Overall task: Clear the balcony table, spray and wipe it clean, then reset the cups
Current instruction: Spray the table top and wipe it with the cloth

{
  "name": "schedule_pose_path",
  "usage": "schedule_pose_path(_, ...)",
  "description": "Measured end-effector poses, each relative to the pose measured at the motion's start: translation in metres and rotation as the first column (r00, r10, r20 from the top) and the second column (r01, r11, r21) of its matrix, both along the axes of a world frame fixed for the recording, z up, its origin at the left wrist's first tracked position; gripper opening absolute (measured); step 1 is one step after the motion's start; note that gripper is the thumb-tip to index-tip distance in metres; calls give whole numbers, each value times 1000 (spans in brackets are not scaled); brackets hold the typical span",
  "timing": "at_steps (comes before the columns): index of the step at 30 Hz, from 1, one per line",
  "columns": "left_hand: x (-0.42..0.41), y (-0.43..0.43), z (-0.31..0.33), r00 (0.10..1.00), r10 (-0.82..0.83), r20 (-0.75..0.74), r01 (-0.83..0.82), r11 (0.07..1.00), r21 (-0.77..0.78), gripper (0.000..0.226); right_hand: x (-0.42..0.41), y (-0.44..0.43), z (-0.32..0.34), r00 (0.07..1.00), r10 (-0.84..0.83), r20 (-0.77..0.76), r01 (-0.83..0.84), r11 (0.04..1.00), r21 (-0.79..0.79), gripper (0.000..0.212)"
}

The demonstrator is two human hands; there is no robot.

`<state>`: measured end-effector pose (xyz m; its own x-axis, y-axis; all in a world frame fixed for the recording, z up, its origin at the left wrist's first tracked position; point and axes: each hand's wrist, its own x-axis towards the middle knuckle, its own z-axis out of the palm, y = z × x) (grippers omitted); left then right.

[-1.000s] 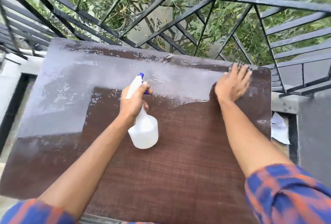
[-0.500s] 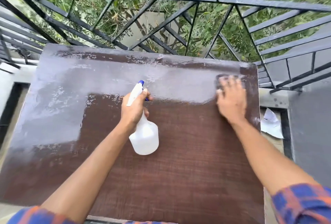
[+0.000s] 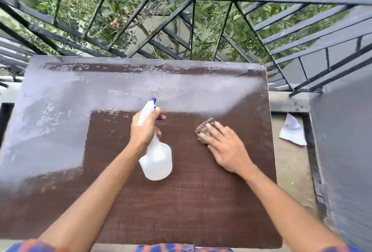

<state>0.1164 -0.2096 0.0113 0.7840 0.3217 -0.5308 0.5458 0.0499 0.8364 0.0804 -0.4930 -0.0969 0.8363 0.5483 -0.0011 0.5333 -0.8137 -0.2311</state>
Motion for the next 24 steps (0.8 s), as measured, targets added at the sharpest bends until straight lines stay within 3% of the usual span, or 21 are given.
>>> schedule_pose_path(2, -2, -5, 2, 1000, 4, 0, -4, 1000, -11, 21, 27, -35, 0, 975, -218, -33, 218, 976, -20, 48)
schedule_pose_path(5, -5, -13, 5, 1000, 19, 17, -19, 999, -28, 20, 93, -76, 8, 801, -592, -90, 594, 805, -13, 50)
schedule_pose_path(7, -9, -17, 8, 999, 24, 35, -23, 999, -32, 21, 124, -75, 15, 697, -699, -161, 710, 704, 12, 50)
schedule_pose_path(9, -12, -21, 10, 998, 29, 48, -27, 999, -30, 20, 127, -47, 19, 687, -697, -206, 715, 699, 20, 50)
schedule_pose_path(13, -17, -31, 11, 998, 37, 49, -35, 999, -29, 20, 52, -5, 8, 931, -342, -128, 353, 933, 76, 53)
schedule_pose_path(15, -18, -34, 10, 998, 47, 43, -46, 999, -25, 19, 8, -18, 2, 960, -266, -88, 272, 960, 68, 52)
schedule_pose_path(19, -18, -36, 9, 997, 62, 46, -62, 998, -16, 19, 9, -60, -1, 868, -482, -122, 490, 871, 39, 49)
schedule_pose_path(24, -11, -31, 13, 996, 69, 51, -68, 998, -6, 19, 123, -85, 6, 700, -693, -170, 707, 706, 33, 49)
